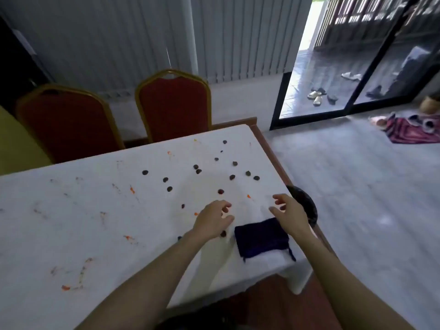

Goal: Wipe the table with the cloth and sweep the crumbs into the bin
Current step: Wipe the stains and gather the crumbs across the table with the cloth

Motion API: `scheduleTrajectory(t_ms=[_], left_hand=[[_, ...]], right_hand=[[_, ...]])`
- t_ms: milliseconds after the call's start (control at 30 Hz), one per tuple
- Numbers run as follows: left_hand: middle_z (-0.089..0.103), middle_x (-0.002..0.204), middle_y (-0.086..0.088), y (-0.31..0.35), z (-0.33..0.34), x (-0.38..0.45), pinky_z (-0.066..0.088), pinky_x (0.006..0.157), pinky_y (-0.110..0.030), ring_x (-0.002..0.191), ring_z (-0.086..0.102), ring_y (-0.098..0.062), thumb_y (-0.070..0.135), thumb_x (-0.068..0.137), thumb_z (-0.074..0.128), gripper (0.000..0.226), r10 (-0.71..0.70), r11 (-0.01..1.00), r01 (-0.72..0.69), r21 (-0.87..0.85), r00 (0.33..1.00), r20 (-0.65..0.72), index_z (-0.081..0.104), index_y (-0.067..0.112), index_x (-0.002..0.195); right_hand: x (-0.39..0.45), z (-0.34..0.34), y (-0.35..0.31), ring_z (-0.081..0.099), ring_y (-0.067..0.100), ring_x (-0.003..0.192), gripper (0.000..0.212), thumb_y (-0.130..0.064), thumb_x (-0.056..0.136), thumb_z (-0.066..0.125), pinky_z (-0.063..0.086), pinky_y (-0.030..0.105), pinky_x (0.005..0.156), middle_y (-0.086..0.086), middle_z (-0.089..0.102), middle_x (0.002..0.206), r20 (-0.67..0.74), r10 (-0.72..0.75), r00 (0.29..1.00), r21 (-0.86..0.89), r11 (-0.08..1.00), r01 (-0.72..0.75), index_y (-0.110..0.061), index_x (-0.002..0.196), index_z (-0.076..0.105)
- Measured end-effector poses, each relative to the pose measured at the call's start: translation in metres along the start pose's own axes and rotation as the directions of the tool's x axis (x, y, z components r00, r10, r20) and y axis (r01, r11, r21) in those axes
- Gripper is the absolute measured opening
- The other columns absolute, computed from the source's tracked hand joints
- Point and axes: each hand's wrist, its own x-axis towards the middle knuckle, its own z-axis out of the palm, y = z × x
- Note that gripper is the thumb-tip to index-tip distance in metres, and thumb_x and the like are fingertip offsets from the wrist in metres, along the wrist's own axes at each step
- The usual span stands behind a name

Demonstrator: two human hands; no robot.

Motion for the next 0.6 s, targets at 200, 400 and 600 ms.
scheduleTrajectory(t_ms=[200,400,600], left_hand=[[0.043,0.147,-0.011,0.005,0.046,0.007,0.038,0.107,-0.040,0.132,0.043,-0.028,0.030,0.098,0.053,0.056,-0.004,0.960,-0.059,0.272,0.974,0.226,0.039,0.009,0.147],[0.051,0.125,-0.012,0.009,0.070,0.008,0.042,0.085,-0.038,0.112,0.051,-0.029,0.028,0.096,0.054,0.034,0.049,0.898,-0.157,0.412,0.964,0.260,0.047,0.010,0.124],[0.047,0.124,-0.012,0.010,0.073,0.016,0.045,0.090,-0.038,0.114,0.045,-0.028,0.028,0.092,0.064,0.036,0.018,0.925,-0.101,0.366,0.975,0.223,0.054,0.006,0.119]], right_hand=[[-0.011,0.013,0.028,0.057,0.025,0.116,0.059,-0.032,0.090,0.068,0.047,0.037,0.091,0.010,0.057,0.131,0.179,0.232,0.956,-0.150,0.967,-0.206,-0.014,0.141,0.044],[-0.014,0.016,0.038,0.060,0.022,0.096,0.053,-0.037,0.085,0.072,0.051,0.039,0.083,0.003,0.062,0.109,0.147,0.337,0.930,-0.097,0.941,-0.326,-0.016,0.130,0.050],[-0.016,0.014,0.043,0.056,0.016,0.082,0.039,-0.037,0.081,0.076,0.043,0.031,0.070,-0.001,0.059,0.092,0.170,0.389,0.905,-0.109,0.921,-0.375,-0.014,0.105,0.056]])
